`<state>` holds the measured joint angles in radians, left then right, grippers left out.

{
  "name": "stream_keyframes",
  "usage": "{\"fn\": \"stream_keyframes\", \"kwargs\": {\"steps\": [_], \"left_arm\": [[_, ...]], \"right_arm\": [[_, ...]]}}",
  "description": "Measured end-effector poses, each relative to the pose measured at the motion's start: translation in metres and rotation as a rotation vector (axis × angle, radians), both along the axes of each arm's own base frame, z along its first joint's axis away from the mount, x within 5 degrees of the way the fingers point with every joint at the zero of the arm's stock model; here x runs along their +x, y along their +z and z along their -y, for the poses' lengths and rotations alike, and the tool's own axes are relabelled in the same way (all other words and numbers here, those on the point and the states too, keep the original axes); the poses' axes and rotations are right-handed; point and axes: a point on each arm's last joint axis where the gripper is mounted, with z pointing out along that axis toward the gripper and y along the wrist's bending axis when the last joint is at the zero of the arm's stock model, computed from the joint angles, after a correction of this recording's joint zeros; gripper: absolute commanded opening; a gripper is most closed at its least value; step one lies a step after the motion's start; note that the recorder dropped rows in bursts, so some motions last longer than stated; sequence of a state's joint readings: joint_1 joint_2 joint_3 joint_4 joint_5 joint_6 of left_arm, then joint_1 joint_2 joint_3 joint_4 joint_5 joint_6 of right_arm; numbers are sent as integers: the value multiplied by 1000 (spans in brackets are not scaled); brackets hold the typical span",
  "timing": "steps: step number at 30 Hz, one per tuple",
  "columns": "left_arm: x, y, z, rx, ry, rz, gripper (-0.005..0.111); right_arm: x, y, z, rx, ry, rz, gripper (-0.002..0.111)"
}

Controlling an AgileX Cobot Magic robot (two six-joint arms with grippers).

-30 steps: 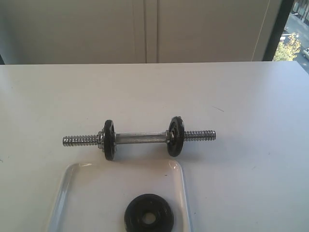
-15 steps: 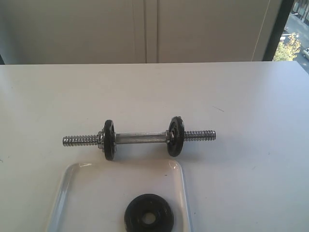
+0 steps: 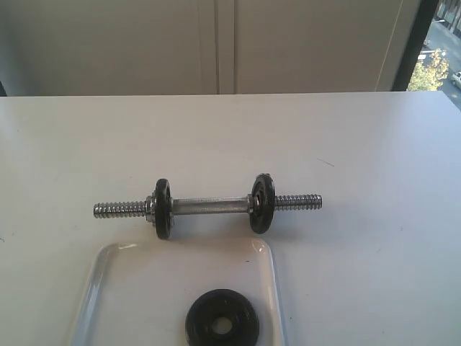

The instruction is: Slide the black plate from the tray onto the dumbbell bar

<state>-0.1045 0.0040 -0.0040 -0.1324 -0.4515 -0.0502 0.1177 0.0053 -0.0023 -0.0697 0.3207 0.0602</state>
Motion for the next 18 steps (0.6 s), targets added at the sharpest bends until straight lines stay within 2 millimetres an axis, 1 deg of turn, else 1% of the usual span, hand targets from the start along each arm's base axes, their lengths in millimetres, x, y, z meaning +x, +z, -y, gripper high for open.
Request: {"fn": "stream_keyframes", "kwargs": {"steps": [7,13,18], "left_arm": [[-9,19,-5,-28,47,226,0],[-10,21,-6,-51,53,251,0],[-13,33,-8,-88,49,270,0]], "right_arm": [[0,0,-1,0,11,0,0],[0,0,-1,0,11,0,0],[0,0,-1,0,11,0,0]]}}
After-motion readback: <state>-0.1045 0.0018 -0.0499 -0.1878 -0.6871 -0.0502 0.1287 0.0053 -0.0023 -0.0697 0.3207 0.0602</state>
